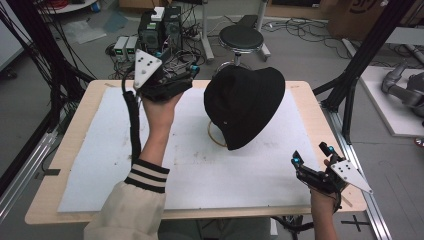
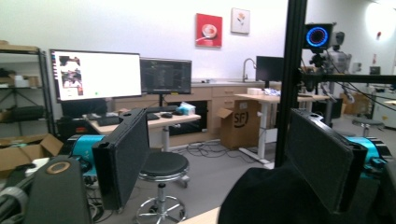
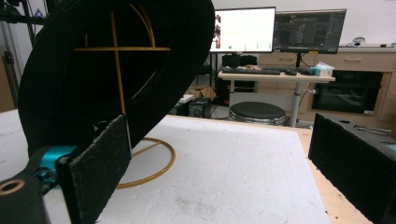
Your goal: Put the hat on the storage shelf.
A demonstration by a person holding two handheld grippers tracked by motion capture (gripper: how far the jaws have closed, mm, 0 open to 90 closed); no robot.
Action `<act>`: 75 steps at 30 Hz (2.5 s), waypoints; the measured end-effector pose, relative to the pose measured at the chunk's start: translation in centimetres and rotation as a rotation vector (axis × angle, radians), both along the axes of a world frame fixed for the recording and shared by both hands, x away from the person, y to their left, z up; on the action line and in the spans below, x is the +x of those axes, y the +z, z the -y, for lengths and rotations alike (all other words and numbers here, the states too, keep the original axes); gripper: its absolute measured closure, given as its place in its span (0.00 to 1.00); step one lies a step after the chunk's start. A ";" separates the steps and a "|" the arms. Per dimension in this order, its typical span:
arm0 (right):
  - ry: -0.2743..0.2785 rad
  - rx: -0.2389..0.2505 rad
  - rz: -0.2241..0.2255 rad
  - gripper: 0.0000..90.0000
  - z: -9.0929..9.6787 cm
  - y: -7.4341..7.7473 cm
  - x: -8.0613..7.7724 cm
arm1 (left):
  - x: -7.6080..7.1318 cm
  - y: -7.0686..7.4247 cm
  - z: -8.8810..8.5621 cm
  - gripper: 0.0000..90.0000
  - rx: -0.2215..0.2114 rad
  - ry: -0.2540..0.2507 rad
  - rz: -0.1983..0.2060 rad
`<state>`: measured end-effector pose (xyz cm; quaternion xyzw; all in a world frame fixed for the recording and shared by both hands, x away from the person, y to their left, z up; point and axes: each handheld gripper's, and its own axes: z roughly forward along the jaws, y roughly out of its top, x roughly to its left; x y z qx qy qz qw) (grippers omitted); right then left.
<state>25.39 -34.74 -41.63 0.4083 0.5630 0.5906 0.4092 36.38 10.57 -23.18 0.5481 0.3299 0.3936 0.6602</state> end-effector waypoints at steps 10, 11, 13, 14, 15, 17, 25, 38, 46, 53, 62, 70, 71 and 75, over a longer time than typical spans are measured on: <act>0.009 -0.007 0.002 0.06 -0.5 0.0 0.3 | -2.5 -0.5 -5.6 0.23 0.000 0.097 0.012; 0.010 -0.007 0.001 0.06 -0.5 0.0 0.3 | -2.7 -0.6 -6.0 0.23 -0.001 0.104 0.014; 0.009 -0.006 0.000 0.06 -0.6 0.0 0.3 | -3.3 -0.8 -7.0 0.23 0.003 0.119 0.019; 0.010 -0.006 0.001 0.06 -0.6 0.0 0.4 | -3.6 -0.9 -7.4 0.23 0.003 0.128 0.017; 0.011 -0.006 0.000 0.06 -0.7 0.0 0.4 | -3.8 -1.0 -7.9 0.23 0.002 0.133 0.018; 0.012 -0.006 0.001 0.06 -0.8 0.0 0.4 | -4.4 -1.2 -8.8 0.23 0.001 0.149 0.022; 0.014 -0.008 0.007 0.06 -0.9 0.0 0.6 | -7.1 -2.3 -12.4 0.23 -0.009 0.206 0.043; 0.016 0.000 0.002 0.06 -1.0 0.0 0.5 | -11.4 -5.0 -18.0 0.23 0.003 0.299 0.026; 0.021 -0.005 0.006 0.06 -1.3 0.1 0.5 | -12.9 -7.6 -19.4 0.23 0.000 0.331 0.011; 0.026 -0.008 0.006 0.06 -1.6 0.1 0.7 | -13.5 -10.2 -20.2 0.24 0.018 0.339 -0.027; 0.025 -0.006 0.004 0.06 -1.7 0.1 0.9 | -13.8 -13.0 -20.5 0.23 0.039 0.325 -0.021; 0.029 0.000 0.000 0.06 -1.8 0.0 1.1 | -13.8 -14.7 -20.8 0.23 0.027 0.318 -0.018; 0.028 -0.004 0.002 0.06 -1.8 0.0 1.2 | -13.7 -15.0 -20.9 0.23 0.021 0.320 -0.022; 0.028 -0.007 0.004 0.06 -1.9 0.0 1.3 | -13.7 -15.8 -21.0 0.21 0.011 0.333 -0.037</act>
